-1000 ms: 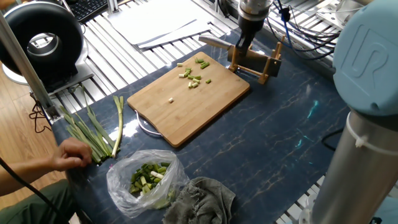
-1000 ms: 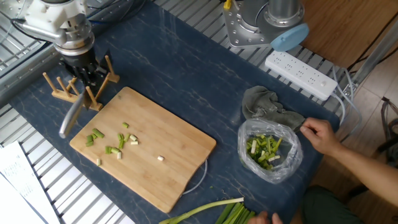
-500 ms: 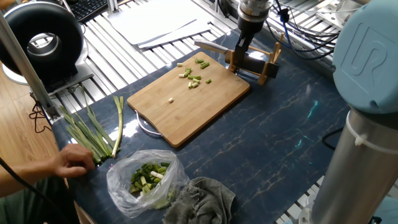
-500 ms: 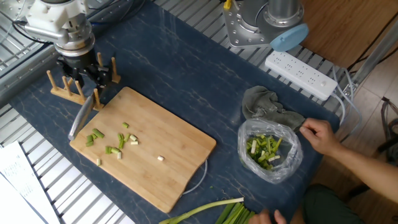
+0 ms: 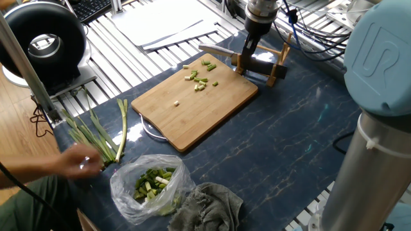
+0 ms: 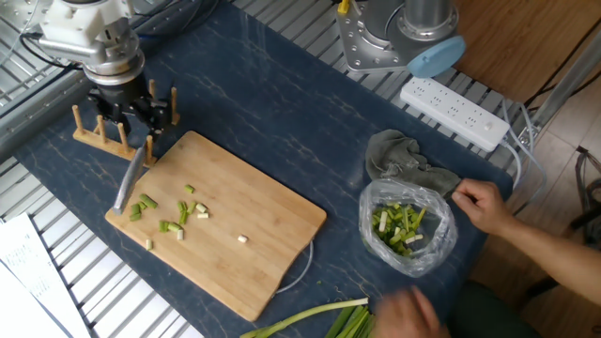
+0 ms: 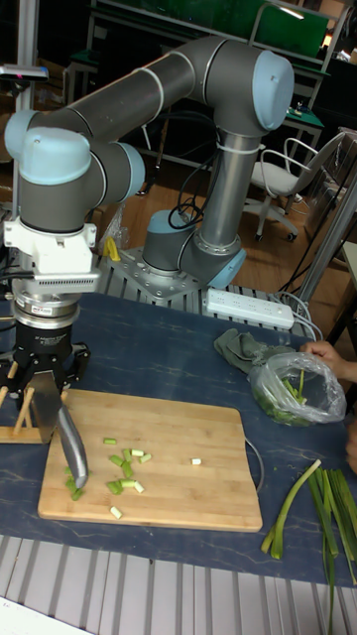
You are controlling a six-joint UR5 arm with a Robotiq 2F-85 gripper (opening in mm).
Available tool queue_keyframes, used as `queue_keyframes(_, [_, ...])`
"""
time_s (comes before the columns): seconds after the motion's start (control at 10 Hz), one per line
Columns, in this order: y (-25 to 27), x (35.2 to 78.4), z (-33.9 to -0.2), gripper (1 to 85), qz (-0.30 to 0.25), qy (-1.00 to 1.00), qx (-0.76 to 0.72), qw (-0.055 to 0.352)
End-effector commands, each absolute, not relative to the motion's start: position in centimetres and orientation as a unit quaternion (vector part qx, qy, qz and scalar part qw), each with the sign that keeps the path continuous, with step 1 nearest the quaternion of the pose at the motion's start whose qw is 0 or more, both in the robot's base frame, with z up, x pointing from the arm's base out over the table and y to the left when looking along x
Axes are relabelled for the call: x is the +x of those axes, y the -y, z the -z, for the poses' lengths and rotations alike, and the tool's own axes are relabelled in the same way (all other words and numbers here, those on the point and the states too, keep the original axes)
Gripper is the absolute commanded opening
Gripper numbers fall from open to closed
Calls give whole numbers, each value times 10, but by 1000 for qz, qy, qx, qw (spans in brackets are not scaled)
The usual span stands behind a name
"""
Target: Chop the scallions
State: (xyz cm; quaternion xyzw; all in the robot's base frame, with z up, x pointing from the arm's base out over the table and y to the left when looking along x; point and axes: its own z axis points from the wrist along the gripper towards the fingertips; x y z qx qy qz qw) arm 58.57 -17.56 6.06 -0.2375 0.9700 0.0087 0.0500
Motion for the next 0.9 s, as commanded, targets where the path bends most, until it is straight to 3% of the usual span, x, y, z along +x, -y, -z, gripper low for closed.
queue_keyframes(0.0, [171,586,-62,530,-19,-967,-248,56])
queue_keyframes(0.8, [208,568,-75,580,45,-962,-269,17])
